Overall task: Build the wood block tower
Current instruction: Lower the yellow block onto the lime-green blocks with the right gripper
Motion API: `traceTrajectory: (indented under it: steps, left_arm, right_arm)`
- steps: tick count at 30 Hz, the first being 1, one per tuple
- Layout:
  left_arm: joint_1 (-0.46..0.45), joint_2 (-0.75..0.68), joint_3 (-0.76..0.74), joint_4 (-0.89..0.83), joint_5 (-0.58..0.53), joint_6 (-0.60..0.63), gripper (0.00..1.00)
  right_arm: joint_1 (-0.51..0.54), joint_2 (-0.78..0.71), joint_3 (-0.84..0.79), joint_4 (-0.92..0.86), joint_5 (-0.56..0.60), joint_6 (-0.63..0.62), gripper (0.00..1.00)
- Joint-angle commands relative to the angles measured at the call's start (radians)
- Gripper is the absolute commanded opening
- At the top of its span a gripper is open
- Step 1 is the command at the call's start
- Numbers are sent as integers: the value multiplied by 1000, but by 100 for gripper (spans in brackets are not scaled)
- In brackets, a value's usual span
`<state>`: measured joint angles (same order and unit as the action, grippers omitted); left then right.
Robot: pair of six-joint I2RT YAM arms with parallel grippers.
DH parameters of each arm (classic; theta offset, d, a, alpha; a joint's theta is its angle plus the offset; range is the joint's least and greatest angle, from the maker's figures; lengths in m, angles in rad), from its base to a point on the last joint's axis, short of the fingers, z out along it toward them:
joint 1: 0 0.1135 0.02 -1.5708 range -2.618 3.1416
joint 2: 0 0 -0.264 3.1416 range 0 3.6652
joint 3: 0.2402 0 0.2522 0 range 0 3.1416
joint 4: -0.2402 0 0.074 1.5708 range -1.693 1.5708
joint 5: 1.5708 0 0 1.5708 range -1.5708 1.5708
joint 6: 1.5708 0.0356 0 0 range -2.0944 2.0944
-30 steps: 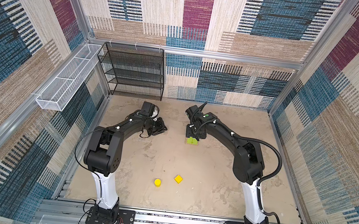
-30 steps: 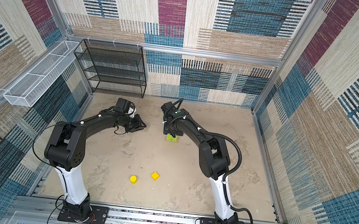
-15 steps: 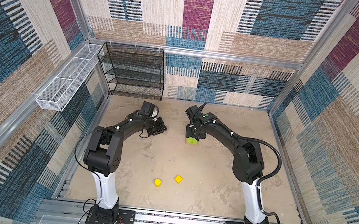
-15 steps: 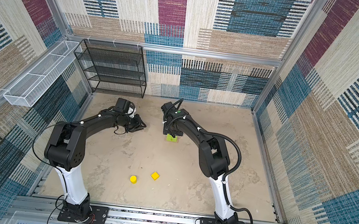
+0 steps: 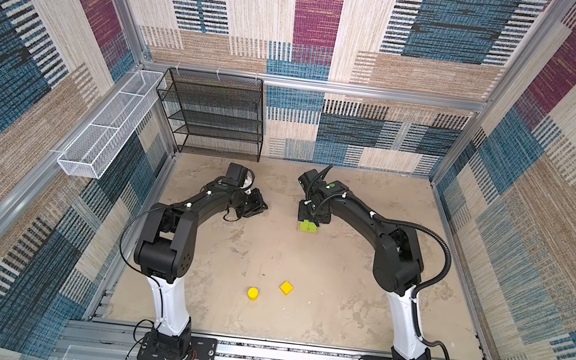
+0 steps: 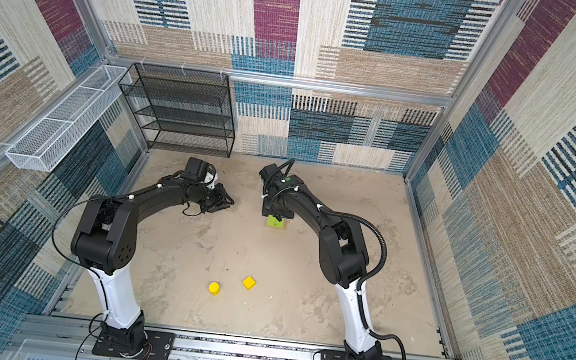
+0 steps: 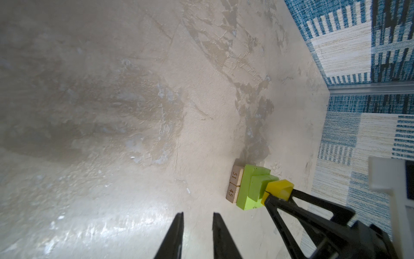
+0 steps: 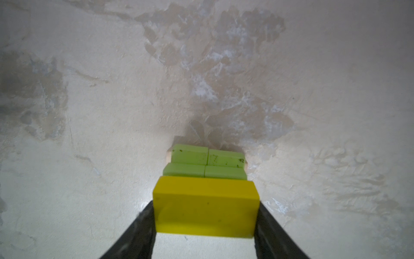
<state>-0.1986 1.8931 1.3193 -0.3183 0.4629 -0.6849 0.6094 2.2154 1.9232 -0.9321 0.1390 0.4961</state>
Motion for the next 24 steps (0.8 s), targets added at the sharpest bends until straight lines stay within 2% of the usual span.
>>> traceTrajectory:
  steps: [1, 13, 24]
  left_arm:
    - [1, 2, 9, -8, 6, 33, 27]
    - [1, 0, 8, -10, 6, 34, 27]
    - [2, 0, 7, -8, 7, 33, 27]
  right_arm:
    - [1, 0, 2, 22, 2, 12, 66]
    - [1, 0, 6, 19, 7, 19, 70]
    - [0, -5, 4, 18, 3, 27, 66]
